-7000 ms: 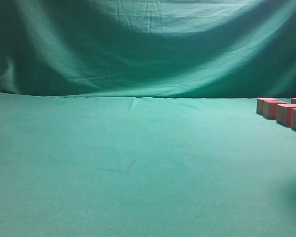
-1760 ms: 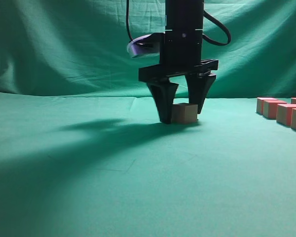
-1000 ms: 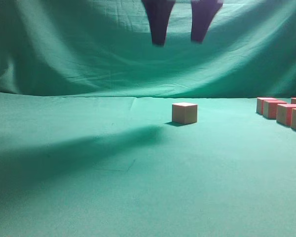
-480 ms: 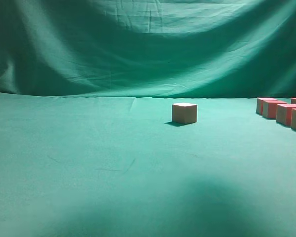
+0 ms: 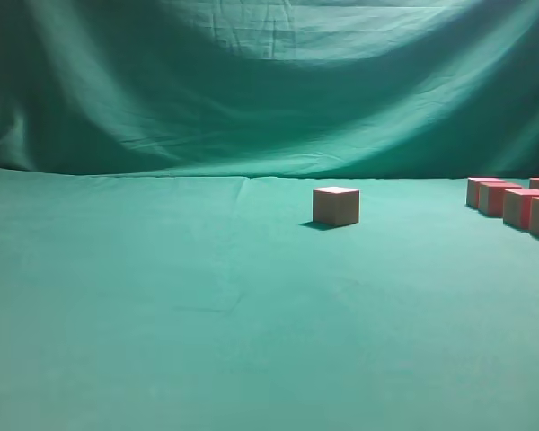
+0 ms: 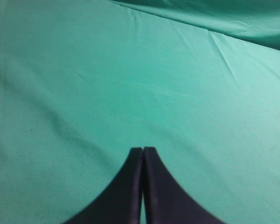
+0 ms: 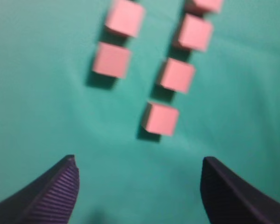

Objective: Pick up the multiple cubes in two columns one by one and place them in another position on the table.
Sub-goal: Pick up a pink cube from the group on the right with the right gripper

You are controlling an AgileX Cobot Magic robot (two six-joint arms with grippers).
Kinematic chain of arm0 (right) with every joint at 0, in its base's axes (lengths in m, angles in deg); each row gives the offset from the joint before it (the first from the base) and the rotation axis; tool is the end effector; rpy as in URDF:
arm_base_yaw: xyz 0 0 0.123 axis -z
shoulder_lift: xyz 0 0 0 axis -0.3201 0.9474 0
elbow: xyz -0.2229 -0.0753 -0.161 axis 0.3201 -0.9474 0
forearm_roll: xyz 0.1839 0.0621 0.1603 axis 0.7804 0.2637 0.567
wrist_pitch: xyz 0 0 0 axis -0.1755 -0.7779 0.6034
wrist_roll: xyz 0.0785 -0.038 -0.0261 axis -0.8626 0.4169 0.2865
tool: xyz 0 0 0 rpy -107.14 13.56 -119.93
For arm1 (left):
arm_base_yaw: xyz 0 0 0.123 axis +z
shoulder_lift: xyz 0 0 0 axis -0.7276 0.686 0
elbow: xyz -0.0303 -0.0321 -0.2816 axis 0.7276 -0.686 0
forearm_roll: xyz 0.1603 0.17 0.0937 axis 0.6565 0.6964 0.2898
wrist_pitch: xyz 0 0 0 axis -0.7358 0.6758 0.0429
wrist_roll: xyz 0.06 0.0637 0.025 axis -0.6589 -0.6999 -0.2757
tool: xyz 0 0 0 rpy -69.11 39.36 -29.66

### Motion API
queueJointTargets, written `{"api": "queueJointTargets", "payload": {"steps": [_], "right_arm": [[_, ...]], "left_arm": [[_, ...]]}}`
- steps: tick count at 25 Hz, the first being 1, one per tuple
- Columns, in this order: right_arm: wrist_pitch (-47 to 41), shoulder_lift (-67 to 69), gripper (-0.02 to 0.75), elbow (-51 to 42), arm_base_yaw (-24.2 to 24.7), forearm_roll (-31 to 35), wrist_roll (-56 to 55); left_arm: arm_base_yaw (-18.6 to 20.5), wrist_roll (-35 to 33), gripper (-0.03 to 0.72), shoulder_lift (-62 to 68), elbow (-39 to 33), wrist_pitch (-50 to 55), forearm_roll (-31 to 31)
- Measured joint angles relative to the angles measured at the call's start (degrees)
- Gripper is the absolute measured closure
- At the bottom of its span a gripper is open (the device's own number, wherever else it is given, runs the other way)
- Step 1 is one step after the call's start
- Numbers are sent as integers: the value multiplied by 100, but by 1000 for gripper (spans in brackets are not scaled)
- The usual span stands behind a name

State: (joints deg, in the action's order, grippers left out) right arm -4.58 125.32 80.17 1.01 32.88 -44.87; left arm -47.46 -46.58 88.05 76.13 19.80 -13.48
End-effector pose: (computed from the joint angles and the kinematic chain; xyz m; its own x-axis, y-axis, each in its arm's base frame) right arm 0.2627 0.0614 0.2960 -0.9547 -0.2444 -0.1695 -0.2052 0.9537 -0.2198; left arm 0.0525 -0.0068 0.1768 -0.2761 -0.2532 -0.9272 0.0068 0.9641 -0.2653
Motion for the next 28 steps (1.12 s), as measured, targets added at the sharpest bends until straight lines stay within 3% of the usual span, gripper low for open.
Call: {"api": "queueJointTargets", "payload": {"steps": [4,8,14,28], "right_arm": [[100,-10,204,-568,896,383,-83],[833,-22,204,-1232,1485,902,-87],[1904,-22,204,-1931,1616,1057,-87],[3348,821,204,-1986,1616,1079,50]], "left_arm": [[0,0,688,0,0,0,0],[0,0,688,0,0,0,0],[0,0,688,0,0,0,0],[0,0,688,0,0,0,0]]}}
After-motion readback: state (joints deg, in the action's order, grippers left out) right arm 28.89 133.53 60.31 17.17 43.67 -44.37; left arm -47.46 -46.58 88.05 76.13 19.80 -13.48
